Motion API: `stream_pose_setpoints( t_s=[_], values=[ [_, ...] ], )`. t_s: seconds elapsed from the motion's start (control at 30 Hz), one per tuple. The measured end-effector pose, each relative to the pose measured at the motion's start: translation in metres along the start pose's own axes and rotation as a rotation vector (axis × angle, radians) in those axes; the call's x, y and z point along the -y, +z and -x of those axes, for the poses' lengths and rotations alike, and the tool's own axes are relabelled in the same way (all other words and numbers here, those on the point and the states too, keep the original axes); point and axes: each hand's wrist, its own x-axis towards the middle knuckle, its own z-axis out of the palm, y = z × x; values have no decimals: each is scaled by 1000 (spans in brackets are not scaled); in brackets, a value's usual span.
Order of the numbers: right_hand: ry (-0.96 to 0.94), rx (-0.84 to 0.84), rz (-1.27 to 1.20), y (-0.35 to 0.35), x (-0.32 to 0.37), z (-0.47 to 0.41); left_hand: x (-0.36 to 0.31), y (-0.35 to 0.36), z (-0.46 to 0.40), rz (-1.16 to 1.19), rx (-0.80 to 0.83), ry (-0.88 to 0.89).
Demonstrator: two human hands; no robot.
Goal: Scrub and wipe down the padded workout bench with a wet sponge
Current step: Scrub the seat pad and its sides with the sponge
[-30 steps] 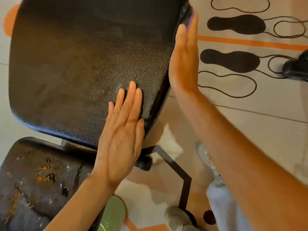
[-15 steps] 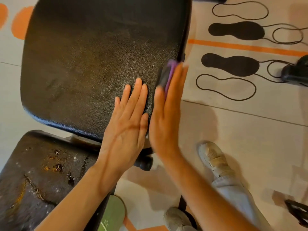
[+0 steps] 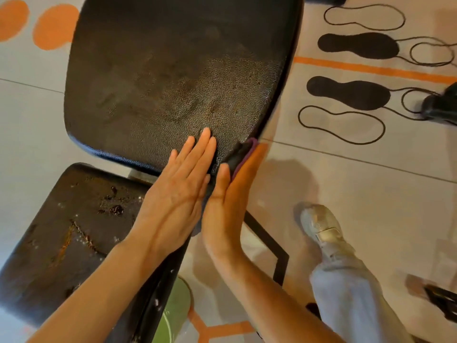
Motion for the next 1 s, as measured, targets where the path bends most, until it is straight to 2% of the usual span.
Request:
stream_pose_setpoints(
  t_s=[0.13, 0.2, 0.33, 0.43, 0.53, 0.6, 0.7, 0.73, 0.83, 0.9, 1.0],
  values=[
    [2, -168, 156, -1, -2, -92, 2, 10, -1, 42, -48, -32],
    [-6, -212, 144, 7, -4, -81, 4, 12, -2, 58, -49, -31],
    [65, -50, -5, 11, -6, 7, 2, 8, -5, 57, -20, -18],
    [35, -71, 69, -2, -12, -43, 2, 12, -3, -223, -40, -17],
    [34, -168, 136, -3, -4, -99, 1, 14, -2, -283, -65, 12],
    [34, -164, 140, 4, -5, -69, 2, 13, -1, -249, -63, 20],
    [85, -19, -1, 9, 2, 6, 3, 9, 0, -170, -30, 26],
    [102, -7, -17, 9, -2, 8, 3, 8, 0, -157, -34, 31],
    [138, -107, 90, 3, -5, -49, 1, 7, 1, -158, -66, 32],
    [144, -86, 179, -6, 0, -76, 1, 5, 5, -132, -84, -2],
    [152, -12, 213, -28, 13, -64, 2, 2, 24, -82, -123, -87]
  ],
)
